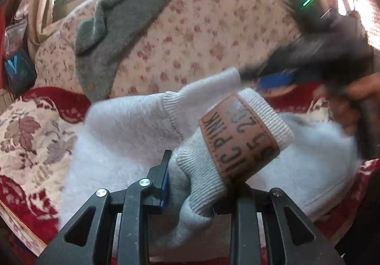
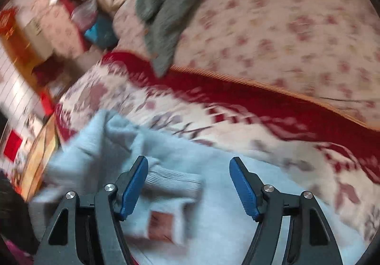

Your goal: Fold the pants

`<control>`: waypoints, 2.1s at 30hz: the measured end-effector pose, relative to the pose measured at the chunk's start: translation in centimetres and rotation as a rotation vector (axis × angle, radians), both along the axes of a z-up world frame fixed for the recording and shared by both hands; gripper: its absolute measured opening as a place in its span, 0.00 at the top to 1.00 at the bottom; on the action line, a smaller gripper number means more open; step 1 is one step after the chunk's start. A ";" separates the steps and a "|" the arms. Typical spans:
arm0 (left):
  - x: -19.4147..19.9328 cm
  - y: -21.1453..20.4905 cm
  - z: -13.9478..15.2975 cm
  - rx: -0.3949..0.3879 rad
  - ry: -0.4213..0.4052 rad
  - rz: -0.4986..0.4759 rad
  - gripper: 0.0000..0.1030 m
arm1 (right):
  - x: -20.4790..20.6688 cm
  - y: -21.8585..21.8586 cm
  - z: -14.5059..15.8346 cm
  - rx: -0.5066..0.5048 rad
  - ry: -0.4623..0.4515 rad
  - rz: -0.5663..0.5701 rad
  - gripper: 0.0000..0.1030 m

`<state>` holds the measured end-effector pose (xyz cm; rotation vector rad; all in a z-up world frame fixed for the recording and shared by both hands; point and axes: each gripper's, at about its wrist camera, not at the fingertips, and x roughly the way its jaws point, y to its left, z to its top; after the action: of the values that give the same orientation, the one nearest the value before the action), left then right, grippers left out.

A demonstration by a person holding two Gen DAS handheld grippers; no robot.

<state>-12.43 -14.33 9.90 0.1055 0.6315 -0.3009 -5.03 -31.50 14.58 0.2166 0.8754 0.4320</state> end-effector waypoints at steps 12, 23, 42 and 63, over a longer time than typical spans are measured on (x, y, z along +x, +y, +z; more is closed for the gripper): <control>-0.8 -2.5 -3.1 0.040 0.016 -0.060 0.32 | 0.2 5.5 -2.6 0.191 0.127 0.223 0.28; -1.6 2.0 -2.2 -0.019 0.021 0.025 0.29 | 0.9 5.7 -8.4 -0.150 0.100 0.100 0.40; -2.4 -2.7 0.6 -0.075 -0.005 -0.057 0.12 | -10.1 -2.7 -2.8 -0.014 0.058 -0.049 0.20; 3.0 -15.0 -0.5 -0.103 0.166 -0.218 0.06 | -24.7 -14.7 -7.0 0.112 0.193 -0.329 0.06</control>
<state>-9.40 -29.31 9.44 0.0508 0.7696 -0.5563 -29.74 -46.16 7.58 0.5038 0.9845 0.1538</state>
